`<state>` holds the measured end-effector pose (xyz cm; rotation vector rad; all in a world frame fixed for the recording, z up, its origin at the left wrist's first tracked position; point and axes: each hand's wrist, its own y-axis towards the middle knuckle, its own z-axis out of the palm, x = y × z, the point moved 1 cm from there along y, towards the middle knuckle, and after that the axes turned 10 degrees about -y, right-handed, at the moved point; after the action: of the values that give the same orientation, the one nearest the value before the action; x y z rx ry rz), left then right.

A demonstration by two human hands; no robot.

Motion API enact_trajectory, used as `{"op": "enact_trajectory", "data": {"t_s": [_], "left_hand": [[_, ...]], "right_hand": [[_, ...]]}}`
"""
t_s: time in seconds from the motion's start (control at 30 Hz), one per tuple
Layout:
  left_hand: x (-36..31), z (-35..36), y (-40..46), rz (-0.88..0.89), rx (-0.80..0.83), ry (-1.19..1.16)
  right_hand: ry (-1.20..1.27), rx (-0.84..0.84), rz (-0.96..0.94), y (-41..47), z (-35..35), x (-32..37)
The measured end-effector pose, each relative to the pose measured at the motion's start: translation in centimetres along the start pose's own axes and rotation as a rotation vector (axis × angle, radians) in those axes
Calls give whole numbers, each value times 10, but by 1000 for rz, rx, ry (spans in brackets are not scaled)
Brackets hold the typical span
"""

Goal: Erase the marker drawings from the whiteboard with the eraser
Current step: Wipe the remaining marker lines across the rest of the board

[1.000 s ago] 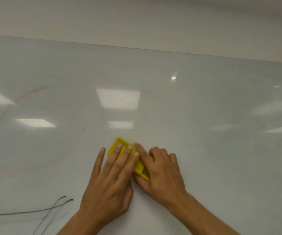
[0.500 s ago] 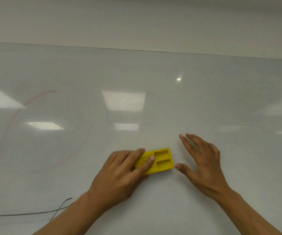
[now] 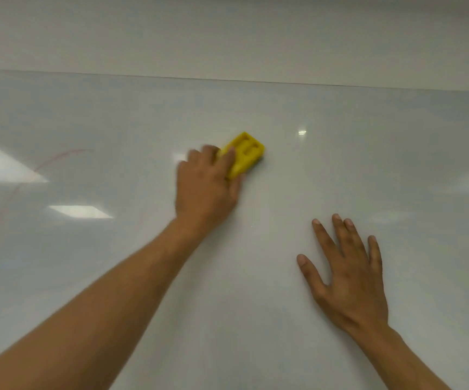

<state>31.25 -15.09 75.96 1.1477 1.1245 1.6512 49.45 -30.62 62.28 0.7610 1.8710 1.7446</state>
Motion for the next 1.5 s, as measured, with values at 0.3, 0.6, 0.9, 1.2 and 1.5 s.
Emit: {"op": "enact_trajectory", "data": {"t_s": [0.3,0.6,0.9,1.2,1.5], "left_hand": [[-33,11,-14,272,119,-7],[26,-12,13,-290,-39,140],[-46,-6,-87,122,109,56],[91,-82,-92,-234,-116,186],[47,-75,-146,-97,-73,50]], "right_hand": [[-24,6,-4,-1,-1,0],[-25,-1,-6,-1,0,1],[66,-256,110,9,-8,34],[48,-165,-44,3,4,90],[104,-229,16,4,4,110]]}}
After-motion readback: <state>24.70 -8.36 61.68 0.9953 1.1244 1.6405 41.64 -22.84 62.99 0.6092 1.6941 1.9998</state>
